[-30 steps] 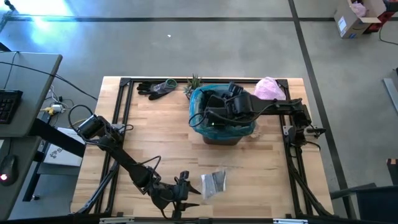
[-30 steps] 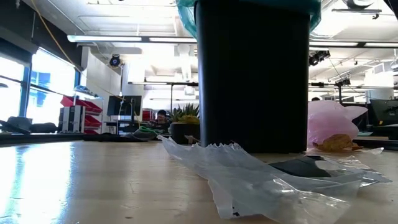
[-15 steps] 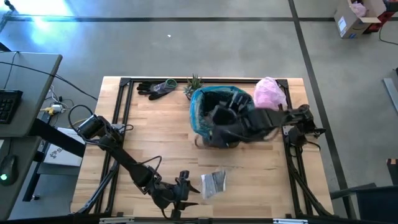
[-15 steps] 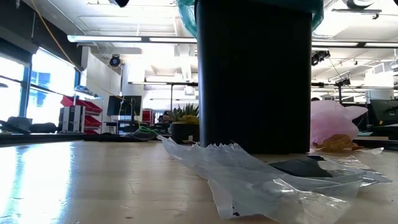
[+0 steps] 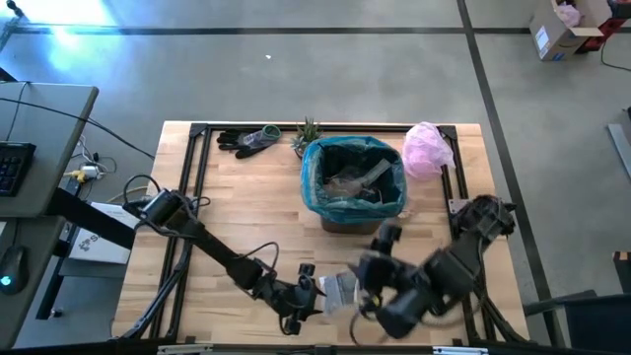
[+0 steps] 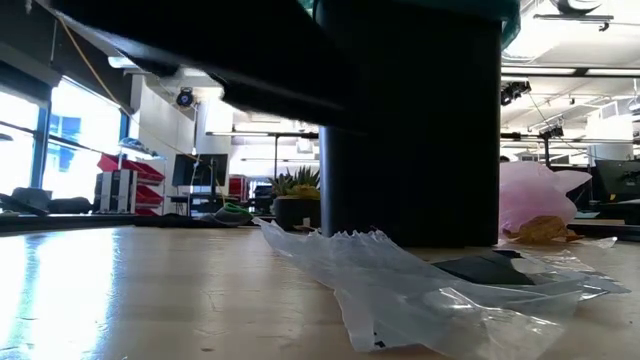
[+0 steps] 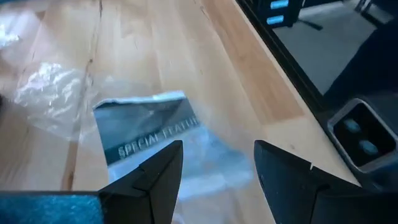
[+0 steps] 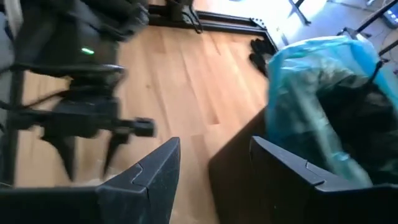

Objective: Place trash/remove bag and relplace
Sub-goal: Put the transparent plastic into the trash bin

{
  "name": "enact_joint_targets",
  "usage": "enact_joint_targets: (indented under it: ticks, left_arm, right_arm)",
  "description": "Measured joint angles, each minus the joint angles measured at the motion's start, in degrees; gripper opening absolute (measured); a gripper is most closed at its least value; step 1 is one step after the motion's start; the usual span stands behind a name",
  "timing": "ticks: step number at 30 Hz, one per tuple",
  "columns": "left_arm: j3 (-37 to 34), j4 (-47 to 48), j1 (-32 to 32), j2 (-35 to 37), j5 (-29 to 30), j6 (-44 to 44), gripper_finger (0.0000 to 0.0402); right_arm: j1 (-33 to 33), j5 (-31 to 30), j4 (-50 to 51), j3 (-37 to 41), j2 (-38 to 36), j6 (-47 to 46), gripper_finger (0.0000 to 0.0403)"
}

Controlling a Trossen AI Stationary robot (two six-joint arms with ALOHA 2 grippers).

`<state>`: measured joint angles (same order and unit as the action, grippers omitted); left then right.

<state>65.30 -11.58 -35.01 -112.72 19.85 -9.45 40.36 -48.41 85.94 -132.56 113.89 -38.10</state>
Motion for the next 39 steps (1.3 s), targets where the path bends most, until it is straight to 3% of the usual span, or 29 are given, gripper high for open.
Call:
enact_joint_targets:
  ticks: [9,21,25,32,39]
  left_arm:
    - [0.02,-6.02,2.72,-5.90,-4.22,2.05,0.0184]
    - [0.39,-6.04,4.29,-10.94,-4.37,-0.60,0.0178]
    - [0.37,-5.34,4.23,-11.09,-4.40,-0.75,0.0137]
    - [0.17,-5.75,4.30,-10.85,-5.66,0.13,0.0011]
    - [-0.17,-4.90,4.06,-7.15,-7.52,1.33,0.0004]
  right_arm:
    - [7.15,-2.15,0.48,0.01,4.43,-7.87,0.0181]
    - [9.55,-2.79,0.62,0.05,6.99,-11.27,0.0181]
    - [9.86,-4.15,0.64,0.05,6.99,-12.00,0.0181]
    - [9.90,-4.63,0.64,0.05,6.99,-12.10,0.0181]
    - [10.13,-4.61,0.67,0.05,6.99,-12.88,0.0181]
